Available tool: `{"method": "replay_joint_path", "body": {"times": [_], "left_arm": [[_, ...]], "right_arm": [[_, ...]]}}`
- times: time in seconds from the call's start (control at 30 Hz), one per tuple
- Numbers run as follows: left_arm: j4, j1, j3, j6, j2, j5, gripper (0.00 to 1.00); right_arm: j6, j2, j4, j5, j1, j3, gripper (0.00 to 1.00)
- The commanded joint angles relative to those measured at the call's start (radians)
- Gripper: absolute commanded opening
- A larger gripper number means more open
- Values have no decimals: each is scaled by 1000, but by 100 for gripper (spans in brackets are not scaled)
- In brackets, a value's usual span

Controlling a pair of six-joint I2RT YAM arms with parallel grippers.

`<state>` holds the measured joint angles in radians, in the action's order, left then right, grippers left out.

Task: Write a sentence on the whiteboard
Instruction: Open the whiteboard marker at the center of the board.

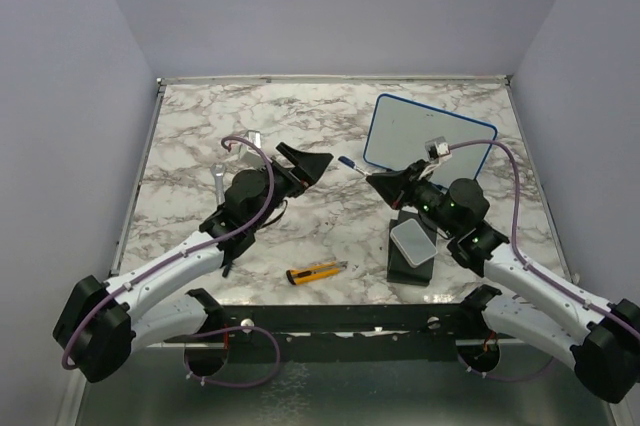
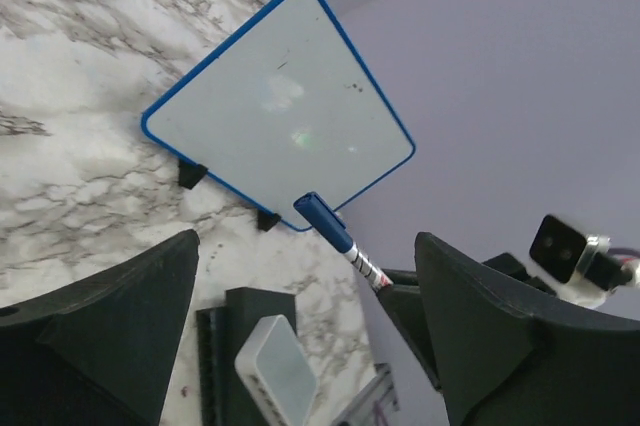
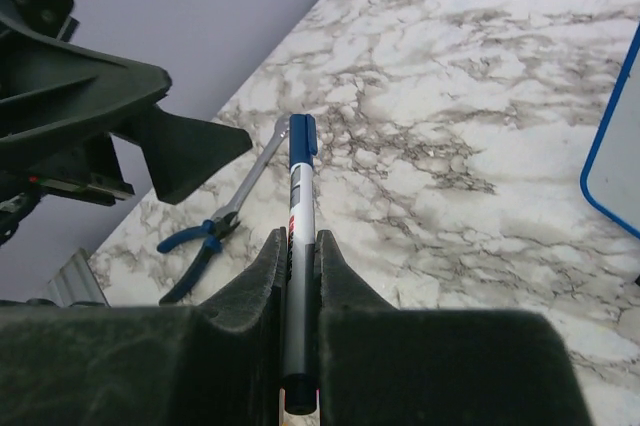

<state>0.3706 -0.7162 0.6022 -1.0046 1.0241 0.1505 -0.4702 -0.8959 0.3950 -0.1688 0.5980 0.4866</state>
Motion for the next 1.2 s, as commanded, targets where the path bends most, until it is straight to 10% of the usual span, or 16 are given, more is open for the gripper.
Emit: {"method": "replay_joint_path", "body": {"times": [0.0,0.77,1.17], "left_arm": [[180,3,-17,-297,25,59,85],[334,2,-12,-486,190,-20,58],[334,2,-8,-492,209,-17,23]], "right_arm": [[45,-11,156,146,57,-12,0],[71,-100,271,190,163,5,0],[110,-126,251,239,206,27,0]]}}
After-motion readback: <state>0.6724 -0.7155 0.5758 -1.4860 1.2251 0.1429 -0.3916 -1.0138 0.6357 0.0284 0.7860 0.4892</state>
